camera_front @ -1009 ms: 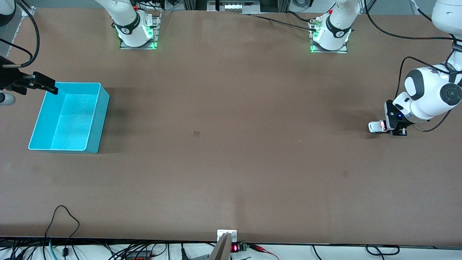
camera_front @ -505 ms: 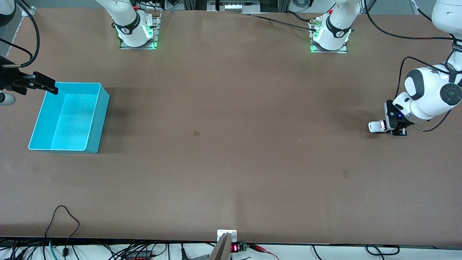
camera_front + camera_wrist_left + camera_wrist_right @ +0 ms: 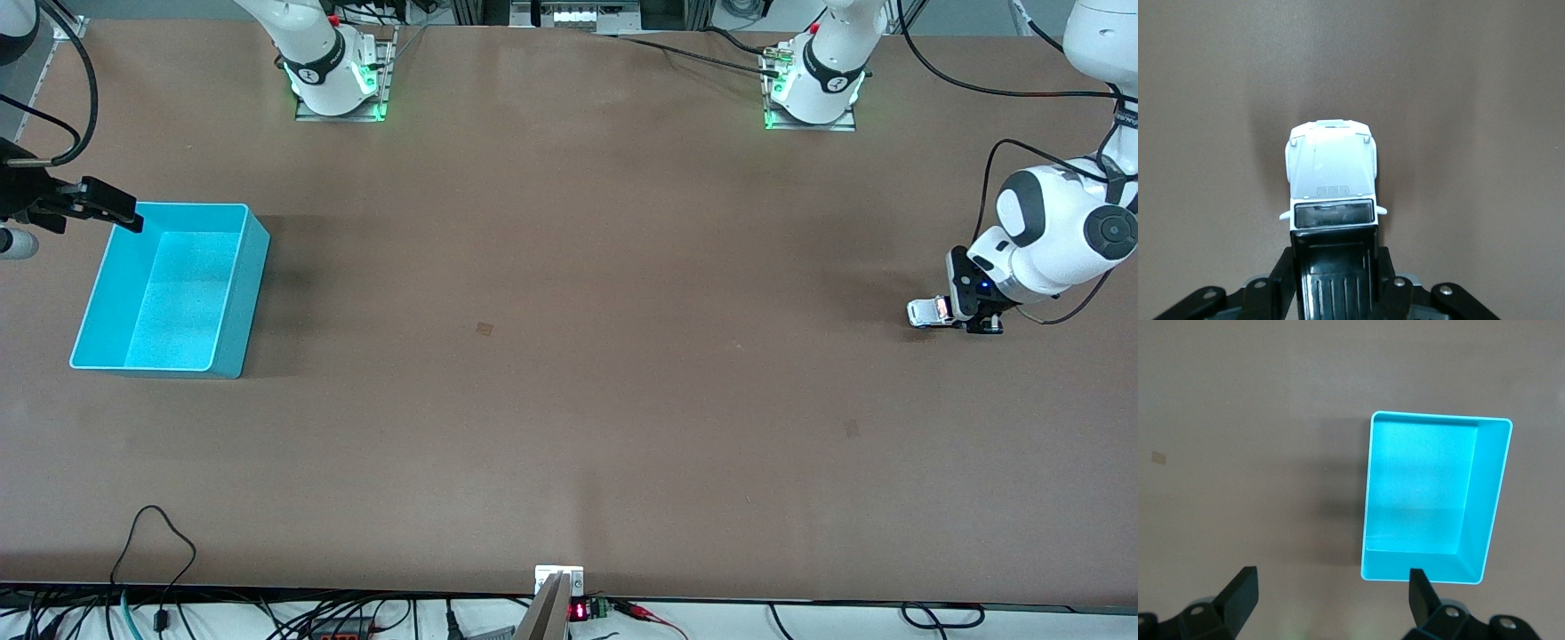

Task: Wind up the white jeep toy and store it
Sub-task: 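Drag the jeep backward along the table with the left gripper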

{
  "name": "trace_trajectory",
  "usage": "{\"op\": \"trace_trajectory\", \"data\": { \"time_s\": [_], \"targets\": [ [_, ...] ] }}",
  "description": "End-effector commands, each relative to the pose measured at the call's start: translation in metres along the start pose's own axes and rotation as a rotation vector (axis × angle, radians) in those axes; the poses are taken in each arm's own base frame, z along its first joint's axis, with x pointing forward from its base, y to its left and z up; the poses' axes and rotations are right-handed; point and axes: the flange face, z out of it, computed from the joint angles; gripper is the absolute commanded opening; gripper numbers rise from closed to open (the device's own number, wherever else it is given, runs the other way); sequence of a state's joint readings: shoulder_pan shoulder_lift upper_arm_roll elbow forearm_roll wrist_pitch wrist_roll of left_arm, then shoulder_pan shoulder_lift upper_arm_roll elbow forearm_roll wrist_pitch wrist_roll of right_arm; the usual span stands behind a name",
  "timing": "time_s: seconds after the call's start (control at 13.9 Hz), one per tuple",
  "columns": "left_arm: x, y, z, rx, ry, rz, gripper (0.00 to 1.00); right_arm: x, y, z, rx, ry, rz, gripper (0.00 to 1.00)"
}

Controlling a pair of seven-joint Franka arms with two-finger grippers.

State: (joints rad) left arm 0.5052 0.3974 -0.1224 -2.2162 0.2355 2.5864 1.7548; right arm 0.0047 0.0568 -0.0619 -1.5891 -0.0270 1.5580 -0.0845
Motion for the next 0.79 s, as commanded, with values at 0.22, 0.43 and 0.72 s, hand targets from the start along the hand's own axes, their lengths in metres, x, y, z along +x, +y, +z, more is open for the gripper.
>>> {"op": "trace_trajectory", "data": {
  "time_s": [0.22,0.43,0.72],
  "targets": [
    [-0.024,0.001,0.066,-0.038,0.023,0.068,0.03,-0.002,0.0,-0.003,0.003,-0.005,-0.011,1.0],
    [-0.02,-0.005,0.054,-0.019,0.02,0.081,1.0,-0.002,0.0,-0.003,0.003,-0.005,-0.011,1.0],
    [-0.007,-0.012,0.026,-0.04,0.011,0.108,1.0,-0.003,0.0,-0.002,0.004,-0.012,-0.011,1.0]
  ]
}}
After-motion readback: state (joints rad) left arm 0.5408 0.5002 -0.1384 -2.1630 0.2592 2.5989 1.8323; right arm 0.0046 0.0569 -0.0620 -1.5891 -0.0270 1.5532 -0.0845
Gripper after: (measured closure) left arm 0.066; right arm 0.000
